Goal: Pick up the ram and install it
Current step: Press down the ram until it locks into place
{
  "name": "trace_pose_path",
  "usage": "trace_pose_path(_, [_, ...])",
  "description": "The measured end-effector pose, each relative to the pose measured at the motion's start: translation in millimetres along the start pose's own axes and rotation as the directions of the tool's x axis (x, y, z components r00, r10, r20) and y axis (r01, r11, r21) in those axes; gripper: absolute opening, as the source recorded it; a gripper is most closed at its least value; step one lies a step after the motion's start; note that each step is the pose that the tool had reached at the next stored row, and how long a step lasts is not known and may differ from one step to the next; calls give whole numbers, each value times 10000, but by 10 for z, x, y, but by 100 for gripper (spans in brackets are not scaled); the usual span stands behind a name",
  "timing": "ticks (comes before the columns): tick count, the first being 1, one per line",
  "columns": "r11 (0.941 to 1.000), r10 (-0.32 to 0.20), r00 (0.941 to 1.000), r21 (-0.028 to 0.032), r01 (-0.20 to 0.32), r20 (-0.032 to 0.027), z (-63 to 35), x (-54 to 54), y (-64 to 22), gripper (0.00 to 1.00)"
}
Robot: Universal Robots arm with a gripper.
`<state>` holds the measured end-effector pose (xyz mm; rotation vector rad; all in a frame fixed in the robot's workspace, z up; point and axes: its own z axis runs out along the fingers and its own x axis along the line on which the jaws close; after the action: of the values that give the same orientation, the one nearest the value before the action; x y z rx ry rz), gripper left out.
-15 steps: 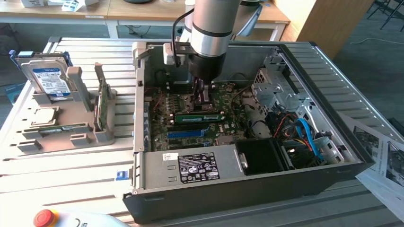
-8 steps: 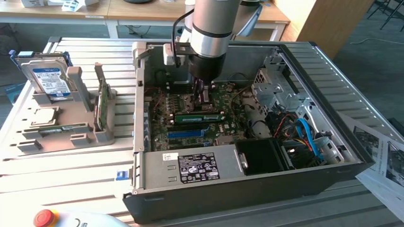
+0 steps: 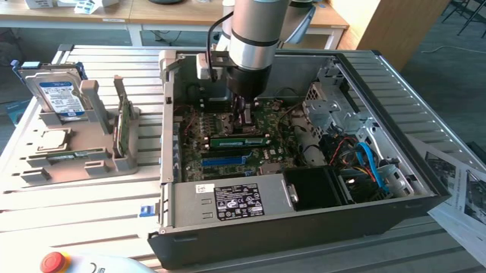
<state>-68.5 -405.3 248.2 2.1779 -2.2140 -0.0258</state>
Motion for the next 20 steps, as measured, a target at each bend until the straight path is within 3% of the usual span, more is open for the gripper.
trace_pose_path(20, [10000, 1, 10000, 0, -1, 0, 79, 0, -3, 11])
